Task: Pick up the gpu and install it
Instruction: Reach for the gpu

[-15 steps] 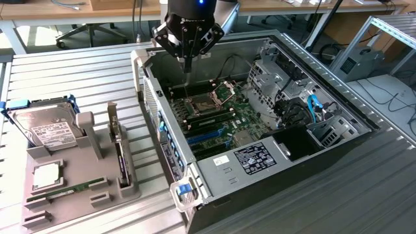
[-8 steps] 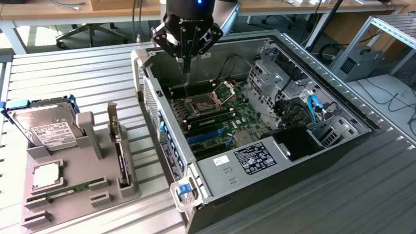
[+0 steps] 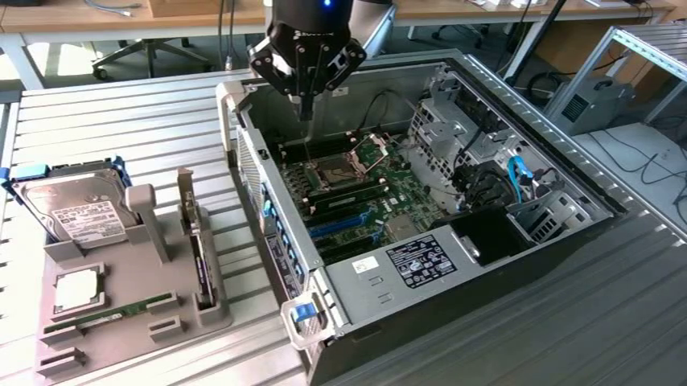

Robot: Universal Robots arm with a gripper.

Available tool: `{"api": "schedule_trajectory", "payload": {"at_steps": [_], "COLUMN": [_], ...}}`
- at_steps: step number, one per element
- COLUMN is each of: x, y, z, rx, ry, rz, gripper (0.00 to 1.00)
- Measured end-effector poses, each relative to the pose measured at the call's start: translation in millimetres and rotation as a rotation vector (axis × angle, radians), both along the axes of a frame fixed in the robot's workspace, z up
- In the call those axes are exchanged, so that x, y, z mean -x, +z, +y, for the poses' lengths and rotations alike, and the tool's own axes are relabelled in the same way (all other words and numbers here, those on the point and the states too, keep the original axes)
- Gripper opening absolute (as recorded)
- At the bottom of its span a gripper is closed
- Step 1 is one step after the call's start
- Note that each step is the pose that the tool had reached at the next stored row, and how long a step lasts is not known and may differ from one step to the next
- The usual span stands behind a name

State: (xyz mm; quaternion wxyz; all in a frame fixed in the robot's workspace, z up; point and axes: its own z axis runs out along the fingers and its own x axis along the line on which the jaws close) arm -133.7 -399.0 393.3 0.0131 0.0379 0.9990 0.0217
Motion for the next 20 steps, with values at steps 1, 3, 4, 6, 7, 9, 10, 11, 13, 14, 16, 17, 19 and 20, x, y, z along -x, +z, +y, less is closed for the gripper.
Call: {"api": "schedule_trajectory", "payload": {"at_steps": [1,3,4,6,7,9,10,11,13,14,16,17,19,20], "x": [0.1,0.6,0.9,1.4,1.9,2.5,2.6,2.8,3.1,3.3,3.7,4.0,4.3,4.5], "y": [0.0,0.0,0.0,0.0,0.0,0.0,0.0,0.0,0.0,0.0,0.0,0.0,0.0,0.0], "z": [0.0,0.0,0.0,0.0,0.0,0.0,0.0,0.0,0.0,0.0,0.0,0.0,0.0,0.0], "rx": [0.0000,0.0000,0.0000,0.0000,0.0000,0.0000,0.0000,0.0000,-0.0001,-0.0001,0.0000,0.0000,0.0000,0.0000], "ry": [0.000,0.000,0.000,0.000,0.000,0.000,0.000,0.000,0.000,0.000,0.000,0.000,0.000,0.000], "rz": [0.0000,0.0000,0.0000,0.0000,0.0000,0.0000,0.0000,0.0000,0.0000,0.0000,0.0000,-0.0001,0.0000,0.0000], "gripper": [0.11,0.11,0.11,0.11,0.11,0.11,0.11,0.11,0.11,0.11,0.11,0.11,0.11,0.11]}}
